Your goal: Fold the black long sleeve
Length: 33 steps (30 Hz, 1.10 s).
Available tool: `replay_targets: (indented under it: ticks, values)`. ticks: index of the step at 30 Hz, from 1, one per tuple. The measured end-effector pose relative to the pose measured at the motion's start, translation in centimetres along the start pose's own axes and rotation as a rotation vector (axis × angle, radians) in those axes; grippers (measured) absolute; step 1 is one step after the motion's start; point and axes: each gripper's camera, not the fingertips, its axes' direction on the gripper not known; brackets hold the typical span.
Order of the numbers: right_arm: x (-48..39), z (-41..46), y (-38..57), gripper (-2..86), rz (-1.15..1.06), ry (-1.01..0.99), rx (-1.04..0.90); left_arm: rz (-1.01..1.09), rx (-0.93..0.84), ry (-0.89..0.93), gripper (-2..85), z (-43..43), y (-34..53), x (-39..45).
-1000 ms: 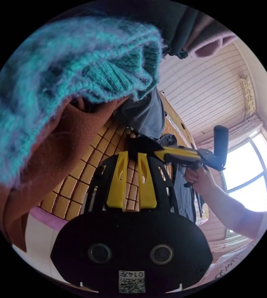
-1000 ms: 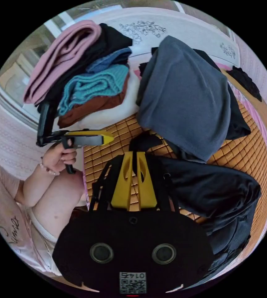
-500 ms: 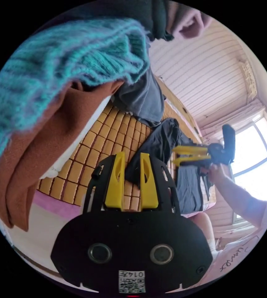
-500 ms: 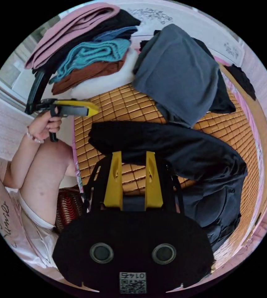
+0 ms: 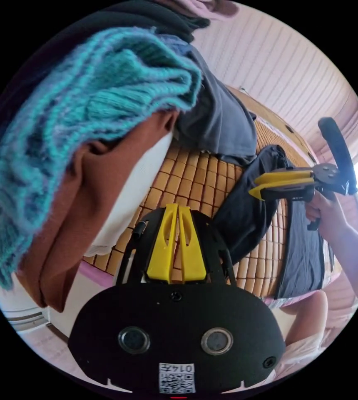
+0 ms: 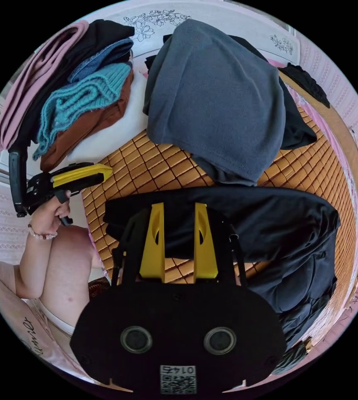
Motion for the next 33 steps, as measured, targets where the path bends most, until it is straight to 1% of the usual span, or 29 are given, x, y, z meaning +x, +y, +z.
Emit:
replay_targets:
  ticks: [3, 5, 7, 9, 11, 13, 15, 16, 17, 19, 20, 22, 25, 30, 31, 33]
  values:
    - [0.4, -0.2, 0.1, 10.9, 0.016, 0.0, -0.015, 0.021, 0.039, 0.105, 0.2, -0.6, -0.1, 0.0]
    - [0.3, 0.2, 0.0, 10.8, 0.009, 0.013, -0.041, 0.09, -0.027, 0.287, 4.3, 0.1, -0.2, 0.5]
    - [-0.1, 0.5, -0.1, 10.8, -0.001, 0.006, -0.054, 0.134, -0.12, 0.328, 6.4, 1.2, -0.4, 1.4]
    - [-0.5, 0.7, -0.2, 10.9, -0.003, -0.012, -0.051, 0.172, -0.195, 0.274, 5.8, 2.2, -0.5, 2.4]
    - [-0.9, 0.8, -0.3, 10.9, 0.006, -0.042, -0.047, 0.198, -0.182, 0.22, 2.5, 2.4, -0.6, 3.3]
    - [-1.0, 0.6, -0.3, 10.9, 0.009, -0.054, -0.049, 0.174, -0.187, 0.245, 0.6, 2.6, -0.8, 3.3]
    - [-1.2, 0.0, -0.3, 10.9, 0.005, -0.057, -0.041, 0.133, -0.132, 0.135, -0.2, 2.1, -0.9, 3.2]
    - [-1.3, -0.5, -0.2, 10.9, 0.001, -0.052, -0.036, 0.098, -0.072, 0.072, -0.3, 1.4, -0.9, 3.1]
    - [-1.4, -0.9, -0.1, 10.9, -0.003, -0.044, -0.033, 0.05, -0.035, 0.054, -0.2, 1.1, -0.9, 2.8]
    - [-1.5, -1.4, 0.0, 10.9, -0.006, -0.034, -0.037, 0.007, -0.042, 0.09, 0.8, 1.6, -0.8, 2.4]
    - [-1.6, -1.7, 0.1, 10.9, -0.006, -0.033, -0.041, -0.015, -0.081, 0.098, 3.5, 2.1, -0.9, 2.3]
    - [-1.8, -2.1, 0.3, 10.9, -0.008, -0.031, -0.043, -0.021, -0.079, 0.081, 5.7, 1.9, -0.9, 2.5]
    - [-3.1, -2.7, 0.3, 10.9, -0.044, 0.009, -0.041, 0.017, -0.049, 0.091, 6.6, 1.3, -0.4, 3.1]
    - [-6.2, -2.7, -0.2, 10.9, -0.134, 0.085, -0.038, 0.068, -0.128, 0.133, 9.0, 2.5, 0.2, 4.2]
    - [-7.0, -2.4, -0.2, 10.9, -0.155, 0.115, -0.04, 0.074, -0.161, 0.133, 9.2, 3.1, 0.2, 4.5]
    - [-7.9, -1.7, -0.1, 10.7, -0.18, 0.155, -0.07, 0.086, -0.16, 0.1, 8.6, 3.5, 0.2, 5.1]
